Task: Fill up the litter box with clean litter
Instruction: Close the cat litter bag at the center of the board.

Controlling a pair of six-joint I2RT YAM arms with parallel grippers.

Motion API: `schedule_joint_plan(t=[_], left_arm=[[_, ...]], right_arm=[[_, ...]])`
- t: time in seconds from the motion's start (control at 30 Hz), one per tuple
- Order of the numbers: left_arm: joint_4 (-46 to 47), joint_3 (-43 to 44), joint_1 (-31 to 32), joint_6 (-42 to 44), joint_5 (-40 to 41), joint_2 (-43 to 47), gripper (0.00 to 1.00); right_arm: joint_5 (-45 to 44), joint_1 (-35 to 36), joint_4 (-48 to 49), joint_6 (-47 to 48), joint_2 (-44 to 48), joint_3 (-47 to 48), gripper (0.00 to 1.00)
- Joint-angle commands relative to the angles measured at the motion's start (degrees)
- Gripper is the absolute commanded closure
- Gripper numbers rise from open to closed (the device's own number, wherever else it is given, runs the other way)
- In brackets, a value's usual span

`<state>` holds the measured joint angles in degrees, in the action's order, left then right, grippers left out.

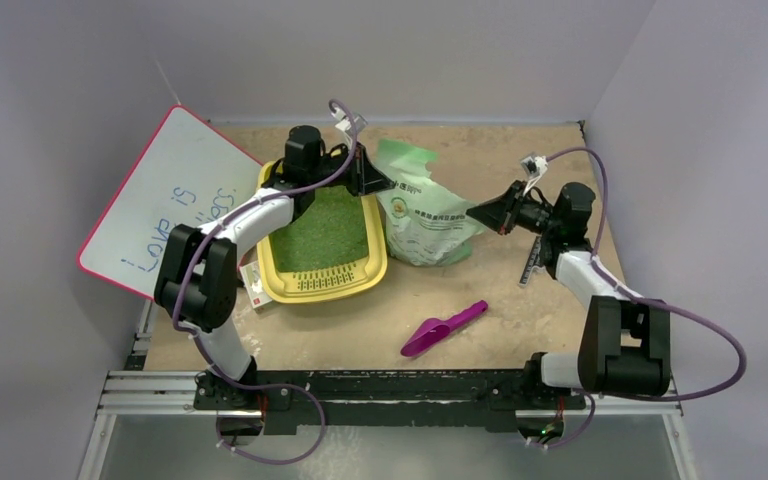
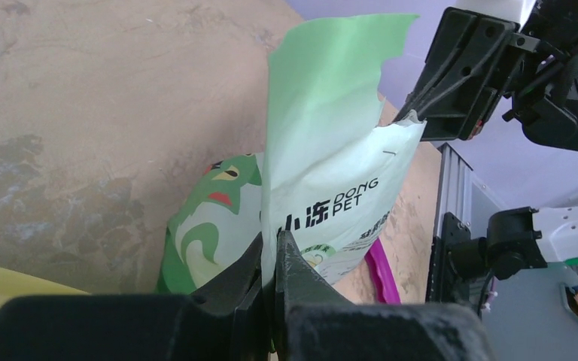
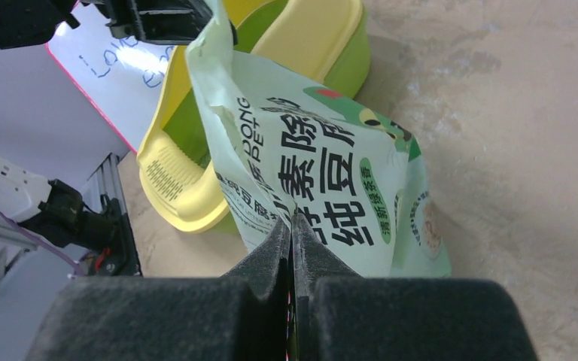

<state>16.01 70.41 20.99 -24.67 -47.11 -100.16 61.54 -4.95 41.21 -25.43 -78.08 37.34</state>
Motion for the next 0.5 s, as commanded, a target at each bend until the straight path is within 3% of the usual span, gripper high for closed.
schedule_joint_plan(t=[0.0,0.3,0.47], left_arm=[[-1.50,4.53,-1.13,2.20,-4.19,2.90,1.00],[-6.10,4.83,-1.13,6.18,-0.19,2.72,1.00],[-4.72,4.62,-1.13,6.07,0.29,1.85,1.00]], right_arm=[[-4.46,-0.53,-11.04,0.58,2.23,2.90,1.00],[-7.87,0.50,-10.40,4.73,1.34,3.16,1.00],[-8.40,3.76,-6.26,5.19,-2.25,3.08,0.88]])
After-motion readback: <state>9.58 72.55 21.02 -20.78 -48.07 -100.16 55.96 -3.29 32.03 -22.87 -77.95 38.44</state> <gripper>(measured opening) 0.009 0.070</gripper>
